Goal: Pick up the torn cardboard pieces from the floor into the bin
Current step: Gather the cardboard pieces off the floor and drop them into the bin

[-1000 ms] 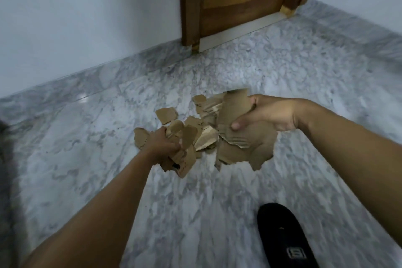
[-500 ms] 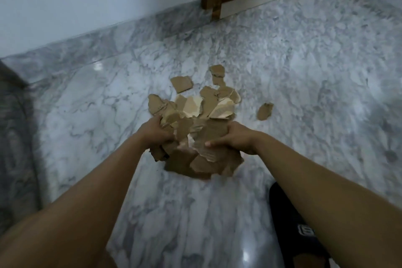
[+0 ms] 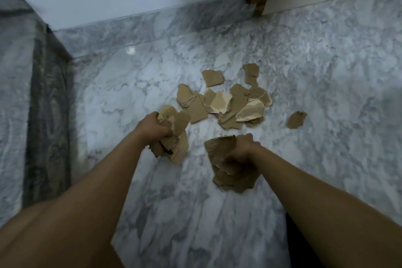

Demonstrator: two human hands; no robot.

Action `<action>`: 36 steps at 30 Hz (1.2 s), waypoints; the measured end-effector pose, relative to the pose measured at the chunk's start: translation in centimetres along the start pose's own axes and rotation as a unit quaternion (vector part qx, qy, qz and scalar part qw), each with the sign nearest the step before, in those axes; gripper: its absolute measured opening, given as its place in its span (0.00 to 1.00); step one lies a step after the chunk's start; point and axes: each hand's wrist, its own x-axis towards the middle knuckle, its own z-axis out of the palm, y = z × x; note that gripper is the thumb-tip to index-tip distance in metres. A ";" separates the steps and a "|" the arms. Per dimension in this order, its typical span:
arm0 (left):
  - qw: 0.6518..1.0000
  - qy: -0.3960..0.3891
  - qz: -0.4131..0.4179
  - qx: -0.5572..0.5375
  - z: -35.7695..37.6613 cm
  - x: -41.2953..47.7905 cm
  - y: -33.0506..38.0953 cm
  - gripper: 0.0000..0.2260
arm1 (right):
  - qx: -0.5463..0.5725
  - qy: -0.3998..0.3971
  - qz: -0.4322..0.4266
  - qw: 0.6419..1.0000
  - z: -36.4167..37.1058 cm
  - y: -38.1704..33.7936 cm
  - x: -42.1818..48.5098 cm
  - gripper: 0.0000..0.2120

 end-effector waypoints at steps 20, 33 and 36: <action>0.981 -0.066 0.119 -0.139 4.7 -1.3 7.9 0.26 | 0.538 0.143 -0.138 0.819 -6.5 4.7 -6.1 0.47; 0.919 -0.270 0.256 -0.132 12.9 -12.5 35.6 0.25 | 0.694 0.273 -0.189 0.639 -15.7 19.5 -21.3 0.27; 0.896 -0.308 0.297 -0.118 17.4 -16.6 40.8 0.30 | 0.665 0.307 -0.217 0.645 -17.7 26.3 -24.5 0.17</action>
